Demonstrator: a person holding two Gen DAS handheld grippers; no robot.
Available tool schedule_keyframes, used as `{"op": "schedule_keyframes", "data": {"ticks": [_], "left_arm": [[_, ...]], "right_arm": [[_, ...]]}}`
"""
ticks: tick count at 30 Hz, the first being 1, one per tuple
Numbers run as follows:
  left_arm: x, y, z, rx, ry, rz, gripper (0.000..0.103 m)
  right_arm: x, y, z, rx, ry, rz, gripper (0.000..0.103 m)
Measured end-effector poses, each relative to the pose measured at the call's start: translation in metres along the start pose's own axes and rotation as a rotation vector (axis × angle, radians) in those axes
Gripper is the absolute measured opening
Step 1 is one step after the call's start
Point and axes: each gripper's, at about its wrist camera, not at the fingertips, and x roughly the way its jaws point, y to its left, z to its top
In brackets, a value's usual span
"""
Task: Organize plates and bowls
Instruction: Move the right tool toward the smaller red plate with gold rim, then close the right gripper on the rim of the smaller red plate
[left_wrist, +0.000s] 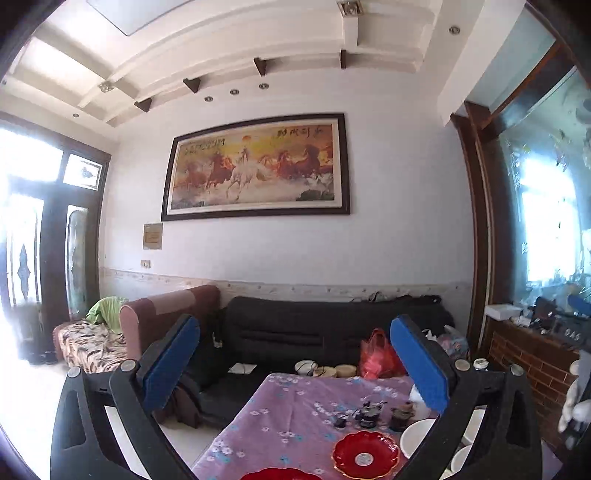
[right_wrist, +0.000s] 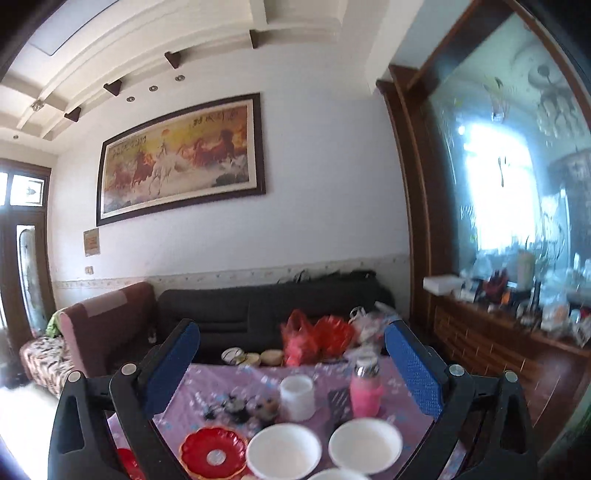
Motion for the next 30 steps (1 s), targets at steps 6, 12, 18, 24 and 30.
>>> {"op": "schedule_keyframes", "data": {"ticks": [6, 12, 18, 24, 30], "left_arm": [[0.106, 0.014, -0.048, -0.102, 0.239, -0.029, 0.103], [0.189, 0.007, -0.161, -0.131, 0.478, -0.046, 0.103], [0.239, -0.014, -0.232, -0.096, 0.639, -0.132, 0.103], [0.264, -0.020, -0.263, -0.118, 0.725, -0.164, 0.103], [0.285, -0.011, -0.276, -0.160, 0.760, -0.155, 0.103]], "right_arm": [[0.121, 0.011, -0.026, 0.077, 0.473, 0.215, 0.102], [0.197, 0.041, -0.169, 0.148, 0.808, 0.390, 0.102], [0.259, 0.060, -0.236, 0.328, 0.936, 0.537, 0.102], [0.301, 0.088, -0.274, 0.460, 1.029, 0.698, 0.102], [0.320, 0.084, -0.302, 0.399, 1.070, 0.530, 0.100]]}}
